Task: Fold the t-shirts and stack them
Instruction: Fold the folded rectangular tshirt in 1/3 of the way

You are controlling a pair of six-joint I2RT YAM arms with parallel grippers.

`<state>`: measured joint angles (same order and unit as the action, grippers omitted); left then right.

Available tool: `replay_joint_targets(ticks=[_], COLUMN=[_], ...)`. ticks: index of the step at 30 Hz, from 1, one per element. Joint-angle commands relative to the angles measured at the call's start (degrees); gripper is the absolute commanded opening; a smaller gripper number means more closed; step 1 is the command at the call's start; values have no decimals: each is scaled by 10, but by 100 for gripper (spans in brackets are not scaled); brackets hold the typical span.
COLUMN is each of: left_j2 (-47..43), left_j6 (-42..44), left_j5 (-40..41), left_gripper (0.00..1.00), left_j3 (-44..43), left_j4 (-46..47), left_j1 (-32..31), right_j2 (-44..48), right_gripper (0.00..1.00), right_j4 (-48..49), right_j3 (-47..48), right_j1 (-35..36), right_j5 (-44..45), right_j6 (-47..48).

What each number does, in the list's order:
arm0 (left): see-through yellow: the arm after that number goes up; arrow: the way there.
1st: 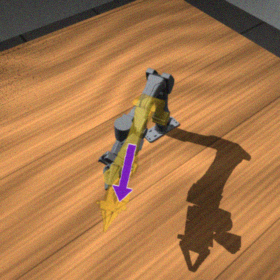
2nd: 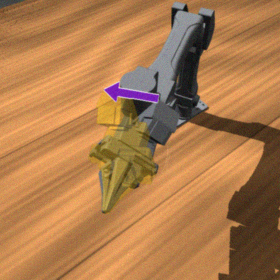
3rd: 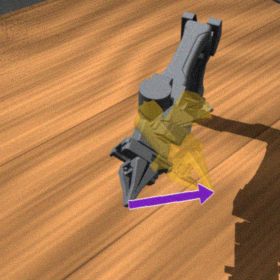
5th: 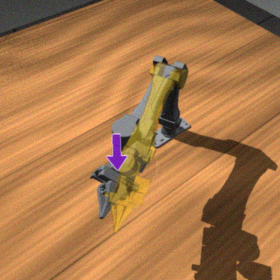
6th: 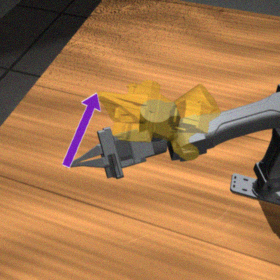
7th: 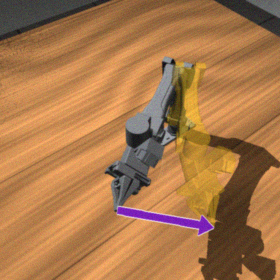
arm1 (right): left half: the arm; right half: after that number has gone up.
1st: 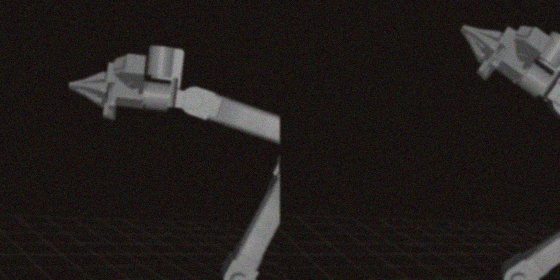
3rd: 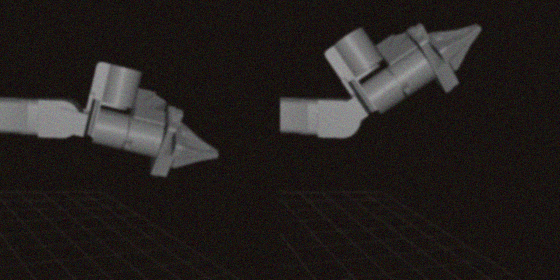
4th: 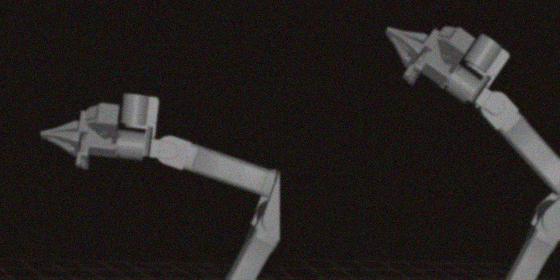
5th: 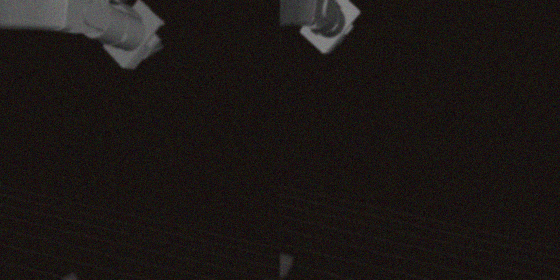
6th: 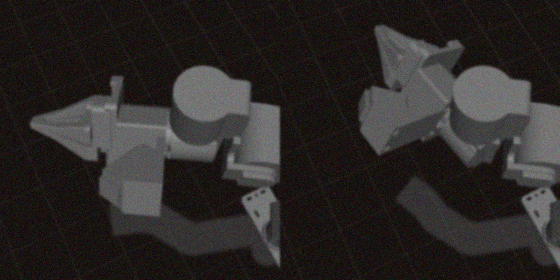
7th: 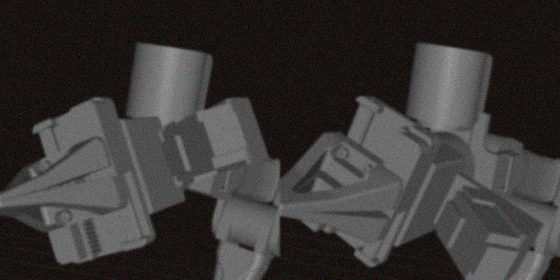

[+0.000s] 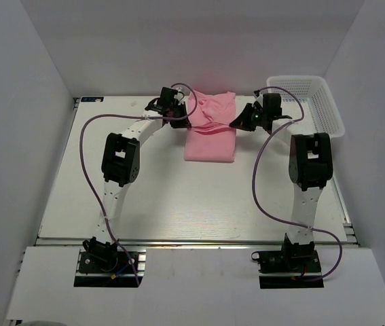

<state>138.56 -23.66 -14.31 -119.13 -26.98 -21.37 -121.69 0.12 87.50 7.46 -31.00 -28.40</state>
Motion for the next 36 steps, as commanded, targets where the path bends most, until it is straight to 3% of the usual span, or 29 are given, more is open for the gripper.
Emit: replay_joint_targets(ticks=[1,2,3,4,5,6,8,11,17,23,30,36], left_j2=[-7,-7,-7,-7,-12,-12,-40,-96,-274,-344,-285,-231], left_j6=[10,10,10,10,10,16,34,54,60,53,62,68], left_j5=[-27,-27,-27,-14,-14,-14,-14,10,16,-35,-19,-3], left_gripper=[15,28,53,92,100,100,100,100,100,100,100,96], left_j3=[-29,-29,-35,-43,-43,-64,-73,-18,262,418,373,367], left_j4=[36,36,45,45,50,50,23,30,98,140,75,75], left_j1=[6,11,12,12,18,18,23,23,11,5,-23,-56], right_j2=[-23,-34,-42,-48,-51,-54,-48,-6,102,116,195,197], right_gripper=[0,0,3,20,50,89,90,90,90,90,90,90], right_j4=[54,52,52,46,34,23,10,10,35,44,9,-19], right_j3=[42,50,70,81,90,117,124,86,-54,-114,-238,-274], right_j1=[-5,-5,-5,-5,-6,-7,-3,4,26,59,47,32], right_j5=[16,18,19,23,29,25,19,9,-71,-127,42,51], right_j6=[-31,-35,-38,-45,-46,-47,-32,0,63,72,60,57])
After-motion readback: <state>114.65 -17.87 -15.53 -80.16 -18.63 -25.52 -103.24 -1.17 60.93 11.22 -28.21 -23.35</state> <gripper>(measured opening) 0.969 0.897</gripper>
